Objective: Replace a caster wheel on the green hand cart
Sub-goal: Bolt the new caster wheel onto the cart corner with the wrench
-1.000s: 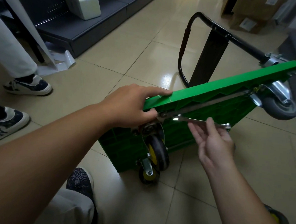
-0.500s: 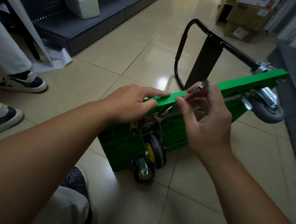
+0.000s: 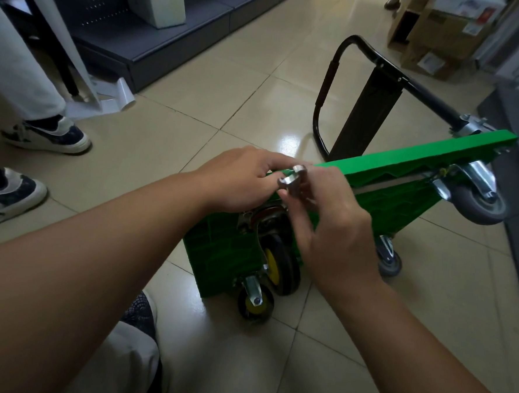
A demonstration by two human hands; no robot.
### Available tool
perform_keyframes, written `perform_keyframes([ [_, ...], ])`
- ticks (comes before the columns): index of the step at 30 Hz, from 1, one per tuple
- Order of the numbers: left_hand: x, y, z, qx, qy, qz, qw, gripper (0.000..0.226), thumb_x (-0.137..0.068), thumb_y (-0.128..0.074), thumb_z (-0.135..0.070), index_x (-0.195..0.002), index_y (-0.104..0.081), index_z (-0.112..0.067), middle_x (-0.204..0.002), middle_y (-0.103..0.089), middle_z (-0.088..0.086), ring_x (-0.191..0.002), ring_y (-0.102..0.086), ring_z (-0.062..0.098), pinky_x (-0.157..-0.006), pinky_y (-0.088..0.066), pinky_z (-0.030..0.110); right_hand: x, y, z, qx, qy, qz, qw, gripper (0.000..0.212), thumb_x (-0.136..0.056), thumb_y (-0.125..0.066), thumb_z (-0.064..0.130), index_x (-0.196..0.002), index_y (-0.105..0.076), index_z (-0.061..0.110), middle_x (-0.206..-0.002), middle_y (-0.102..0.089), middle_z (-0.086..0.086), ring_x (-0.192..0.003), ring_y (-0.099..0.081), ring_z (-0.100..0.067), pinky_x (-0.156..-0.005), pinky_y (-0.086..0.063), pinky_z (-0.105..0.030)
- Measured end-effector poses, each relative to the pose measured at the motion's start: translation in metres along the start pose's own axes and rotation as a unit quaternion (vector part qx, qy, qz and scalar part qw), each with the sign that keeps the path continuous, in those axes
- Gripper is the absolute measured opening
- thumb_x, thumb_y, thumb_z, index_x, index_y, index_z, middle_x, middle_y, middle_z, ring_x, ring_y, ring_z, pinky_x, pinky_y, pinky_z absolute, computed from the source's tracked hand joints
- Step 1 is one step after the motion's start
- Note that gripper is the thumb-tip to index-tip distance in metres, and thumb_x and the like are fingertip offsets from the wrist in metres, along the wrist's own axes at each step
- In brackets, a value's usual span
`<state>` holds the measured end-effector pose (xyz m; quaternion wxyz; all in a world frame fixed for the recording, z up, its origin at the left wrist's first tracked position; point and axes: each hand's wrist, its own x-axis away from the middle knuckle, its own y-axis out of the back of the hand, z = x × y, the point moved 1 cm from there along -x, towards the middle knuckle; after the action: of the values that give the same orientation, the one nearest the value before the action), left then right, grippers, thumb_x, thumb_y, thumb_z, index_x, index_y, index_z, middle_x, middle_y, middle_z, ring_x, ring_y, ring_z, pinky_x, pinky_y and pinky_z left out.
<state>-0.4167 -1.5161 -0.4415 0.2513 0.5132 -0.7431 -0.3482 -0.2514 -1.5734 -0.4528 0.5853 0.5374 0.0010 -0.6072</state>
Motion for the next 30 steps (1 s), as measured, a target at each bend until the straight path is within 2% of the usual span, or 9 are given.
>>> perform_keyframes([
  [2,-0.001,0.0,0.001,0.01,0.004,0.004,1.0,0.045,-0.103,-0.046,-0.026,-0.118,-0.063,-0.065,-0.107,-0.072,-0.025,-0.104,-0.063,0.011,-0.082,-0.049,0.03,0.0,0.0,-0.001,0.004,-0.006,-0.013,1.0,0.017,-0.096,-0.07,0.009,-0.11,-0.065,0.0,-0.099,-0.063,-0.012,-0.08,-0.064,-0.026,-0.065,-0.057,-0.044],
  [4,-0.002,0.003,-0.001,0.01,0.003,0.001,1.0,0.062,-0.104,-0.047,-0.018,-0.083,-0.057,-0.076,-0.077,-0.064,-0.027,-0.081,-0.059,0.006,-0.067,-0.038,0.028,-0.005,0.0,-0.002,0.008,-0.02,-0.02,1.0,0.017,-0.096,-0.07,0.011,-0.109,-0.064,0.002,-0.096,-0.062,-0.009,-0.078,-0.057,-0.016,-0.064,-0.052,-0.033],
  [6,-0.004,0.003,0.001,0.004,0.005,0.001,1.0,0.071,-0.102,-0.047,-0.013,-0.068,-0.052,-0.075,-0.073,-0.058,-0.02,-0.072,-0.053,0.006,-0.064,-0.033,0.03,-0.01,-0.001,-0.002,0.015,-0.027,-0.018,0.999,0.017,-0.096,-0.07,0.014,-0.108,-0.063,0.004,-0.094,-0.06,-0.007,-0.076,-0.051,-0.011,-0.062,-0.046,-0.024],
  [8,-0.004,0.002,0.002,0.004,-0.001,-0.001,1.0,0.064,-0.101,-0.047,-0.012,-0.082,-0.057,-0.072,-0.081,-0.061,-0.015,-0.078,-0.055,0.015,-0.065,-0.035,0.03,-0.014,-0.002,-0.004,0.011,-0.043,-0.013,0.999,0.017,-0.096,-0.07,0.017,-0.109,-0.063,0.008,-0.095,-0.059,-0.001,-0.077,-0.053,-0.008,-0.063,-0.048,-0.02],
  [12,-0.006,-0.002,0.009,-0.006,0.0,-0.004,1.0,0.054,-0.103,-0.043,-0.017,-0.132,-0.059,-0.06,-0.133,-0.069,-0.002,-0.111,-0.065,0.021,-0.093,-0.052,0.04,-0.022,0.004,-0.018,-0.038,-0.161,-0.031,0.986,0.02,-0.094,-0.073,0.026,-0.108,-0.058,0.025,-0.096,-0.063,0.011,-0.083,-0.065,-0.003,-0.071,-0.06,-0.022],
  [15,-0.004,-0.003,0.009,-0.014,-0.005,-0.014,1.0,0.054,-0.104,-0.042,-0.017,-0.142,-0.054,-0.054,-0.149,-0.059,-0.003,-0.126,-0.06,0.02,-0.103,-0.05,0.043,-0.025,0.007,-0.026,-0.088,-0.217,-0.062,0.97,0.022,-0.092,-0.076,0.028,-0.1,-0.056,0.028,-0.087,-0.066,0.016,-0.08,-0.07,0.001,-0.071,-0.062,-0.024],
  [19,-0.005,-0.002,0.011,-0.02,-0.001,-0.015,1.0,0.052,-0.105,-0.042,-0.02,-0.14,-0.053,-0.057,-0.143,-0.064,-0.002,-0.105,-0.064,0.013,-0.089,-0.052,0.036,-0.02,0.005,-0.031,-0.115,-0.24,-0.092,0.96,0.02,-0.091,-0.077,0.024,-0.101,-0.059,0.024,-0.087,-0.069,0.013,-0.083,-0.071,0.002,-0.07,-0.061,-0.019],
  [22,-0.006,-0.002,0.01,-0.024,0.007,-0.014,1.0,0.05,-0.106,-0.042,-0.024,-0.139,-0.053,-0.06,-0.107,-0.073,-0.002,-0.064,-0.054,-0.004,-0.06,-0.038,0.027,-0.014,0.005,-0.042,-0.247,-0.333,-0.13,0.901,0.021,-0.092,-0.076,0.015,-0.107,-0.061,0.011,-0.097,-0.073,-0.002,-0.087,-0.077,-0.012,-0.067,-0.065,-0.033],
  [30,-0.007,-0.004,0.01,-0.052,0.003,-0.011,0.999,0.047,-0.107,-0.042,-0.027,-0.141,-0.052,-0.058,-0.104,-0.073,-0.001,-0.061,-0.053,-0.004,-0.056,-0.033,0.028,0.005,-0.008,-0.079,-0.459,-0.538,-0.186,0.682,0.014,-0.097,-0.067,0.006,-0.106,-0.058,0.0,-0.108,-0.071,-0.023,-0.087,-0.078,-0.03,-0.068,-0.064,-0.035],
])
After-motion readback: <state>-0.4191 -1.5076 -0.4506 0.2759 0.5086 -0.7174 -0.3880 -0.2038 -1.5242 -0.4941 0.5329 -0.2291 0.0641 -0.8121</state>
